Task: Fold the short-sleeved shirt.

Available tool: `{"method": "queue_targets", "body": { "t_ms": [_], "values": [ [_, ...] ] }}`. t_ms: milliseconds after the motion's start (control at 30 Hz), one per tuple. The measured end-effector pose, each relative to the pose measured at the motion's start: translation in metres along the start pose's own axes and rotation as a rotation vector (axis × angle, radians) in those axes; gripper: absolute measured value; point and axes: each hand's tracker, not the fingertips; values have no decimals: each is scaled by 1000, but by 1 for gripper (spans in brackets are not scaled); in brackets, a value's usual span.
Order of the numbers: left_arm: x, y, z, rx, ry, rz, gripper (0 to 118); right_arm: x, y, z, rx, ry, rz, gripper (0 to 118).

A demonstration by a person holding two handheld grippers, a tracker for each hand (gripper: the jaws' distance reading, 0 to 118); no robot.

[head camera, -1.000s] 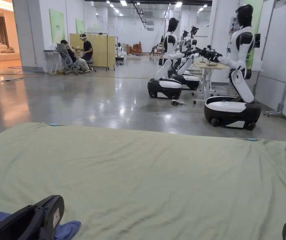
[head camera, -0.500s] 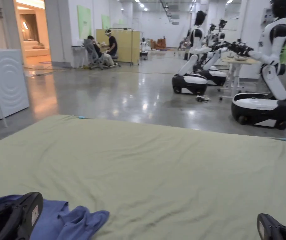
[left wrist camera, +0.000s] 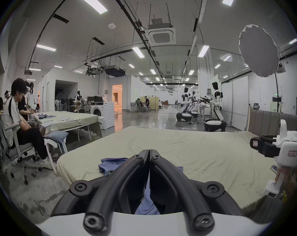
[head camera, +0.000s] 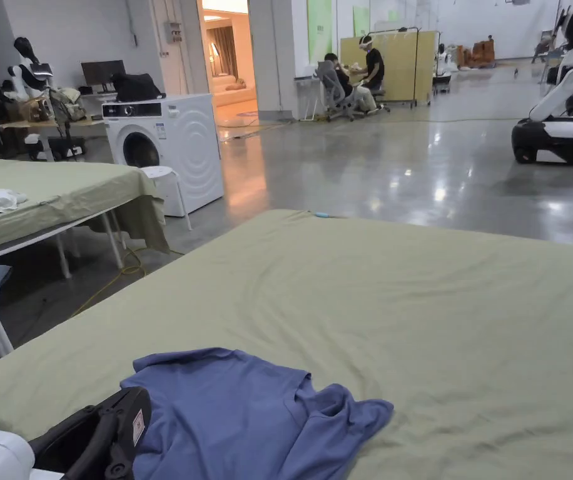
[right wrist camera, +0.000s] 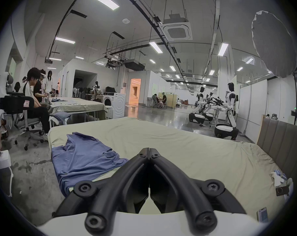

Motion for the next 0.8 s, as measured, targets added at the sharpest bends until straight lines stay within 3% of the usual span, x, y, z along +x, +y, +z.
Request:
{"method": "queue_targets", "body": {
  "t_ms": [167, 200, 300, 433, 600, 700, 800],
  "values": [
    [0, 2, -26, -55, -64, -47, 4, 4, -2, 4, -19, 0, 8, 0],
    [-1, 2, -38, -90, -100, -47, 10, 5, -3, 4, -26, -4, 10, 0],
    [-1, -2, -79, -199, -138, -79, 55, 13, -10, 7, -49, -16, -13, 0],
    [-3, -26, -152, -334, -230, -73, 57, 28, -22, 13, -91, -35, -72, 0],
    [-19, -79, -252, -571, -227, 9, 81, 53, -37, 21, -151, -74, -136, 0],
    [-30, -96, -304, -683, -214, 40, 82, 70, -45, 25, -185, -124, -149, 0],
    [-31, -104, -346, -775, -191, -25, 82, 87, -55, 25, -223, -174, -209, 0]
  ]
}}
